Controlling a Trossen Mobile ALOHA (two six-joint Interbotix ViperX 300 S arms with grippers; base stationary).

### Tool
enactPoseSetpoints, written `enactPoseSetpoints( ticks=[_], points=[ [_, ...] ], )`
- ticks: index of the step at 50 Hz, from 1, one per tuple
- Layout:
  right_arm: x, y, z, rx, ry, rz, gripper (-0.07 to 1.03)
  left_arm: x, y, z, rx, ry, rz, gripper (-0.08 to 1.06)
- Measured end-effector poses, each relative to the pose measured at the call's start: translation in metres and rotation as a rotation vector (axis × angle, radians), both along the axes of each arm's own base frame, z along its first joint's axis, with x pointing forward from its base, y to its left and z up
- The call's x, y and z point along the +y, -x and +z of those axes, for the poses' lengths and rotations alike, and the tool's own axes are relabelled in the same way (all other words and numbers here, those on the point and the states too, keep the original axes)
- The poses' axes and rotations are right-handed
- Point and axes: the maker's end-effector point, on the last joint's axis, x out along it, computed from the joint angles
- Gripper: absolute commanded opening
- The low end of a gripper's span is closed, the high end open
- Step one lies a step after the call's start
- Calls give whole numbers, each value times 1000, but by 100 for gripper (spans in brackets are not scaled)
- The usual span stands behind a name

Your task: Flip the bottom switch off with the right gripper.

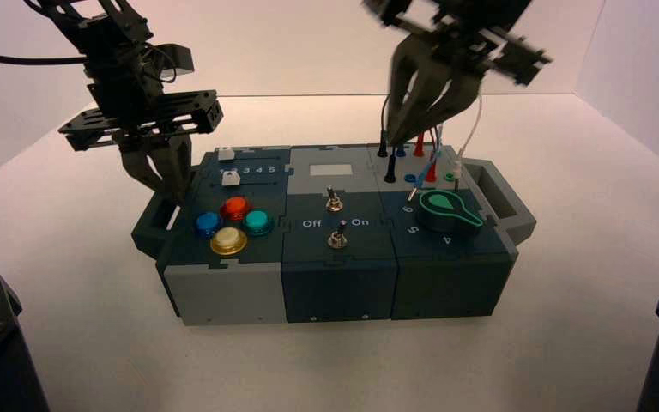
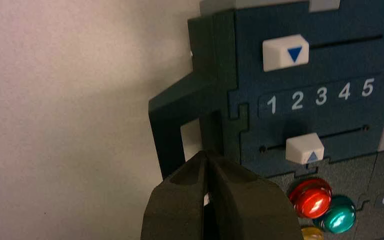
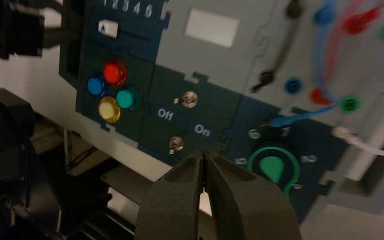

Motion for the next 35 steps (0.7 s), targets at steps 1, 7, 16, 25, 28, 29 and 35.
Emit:
enactPoseSetpoints(
  ticks=[1, 7, 16, 25, 28, 29, 35],
  points=[
    [1, 0, 0, 2, 1, -1, -2, 0, 0, 0, 0, 0, 0, -3],
    [7, 4, -7, 37, 17, -11, -2, 0, -1, -2, -8, -1, 1, -3],
    [9, 6, -9, 54, 22, -36, -2, 1, -7, -4, -27, 1, 14, -3],
    [8, 5, -13, 69, 30, -66, -2, 0, -8, -4, -33, 2, 15, -3],
    [8, 5, -16, 80, 36, -76, -2, 0, -8, -5, -34, 1, 14, -3],
    [8, 6, -16, 85, 39, -79, -2, 0, -8, -5, -38, 2, 16, -3],
    [8, 6, -20, 99, 48, -96, -2, 1, -9, -6, -44, 2, 18, -3]
  ],
)
